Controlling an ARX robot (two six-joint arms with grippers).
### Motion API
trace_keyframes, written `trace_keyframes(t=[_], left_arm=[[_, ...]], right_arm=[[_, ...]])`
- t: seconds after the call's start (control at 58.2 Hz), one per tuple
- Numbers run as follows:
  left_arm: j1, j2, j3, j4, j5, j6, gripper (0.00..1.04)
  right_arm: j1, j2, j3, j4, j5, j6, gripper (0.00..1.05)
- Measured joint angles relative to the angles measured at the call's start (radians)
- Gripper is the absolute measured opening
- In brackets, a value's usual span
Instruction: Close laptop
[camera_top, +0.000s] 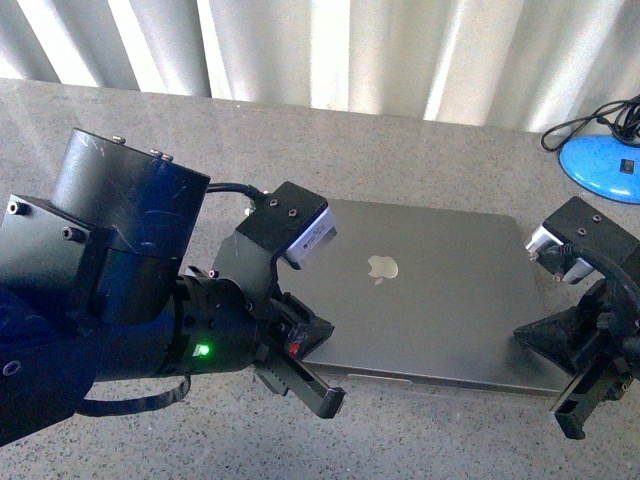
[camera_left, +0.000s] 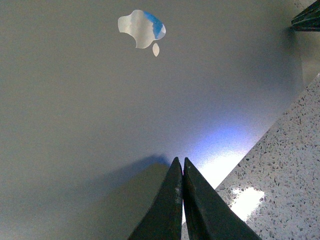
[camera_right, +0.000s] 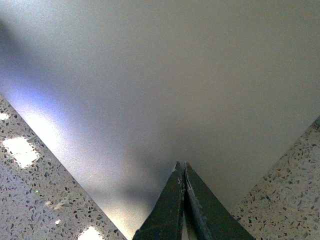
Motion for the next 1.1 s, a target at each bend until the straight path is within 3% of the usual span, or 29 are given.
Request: trace_keyframes(t=[1.099], left_arm=[[0.077,0.095,-0.050,0.167,0.037,-0.068,0.04]], right_arm=[[0.024,0.028,0.014,-0.009,0.037,0.008,0.01]])
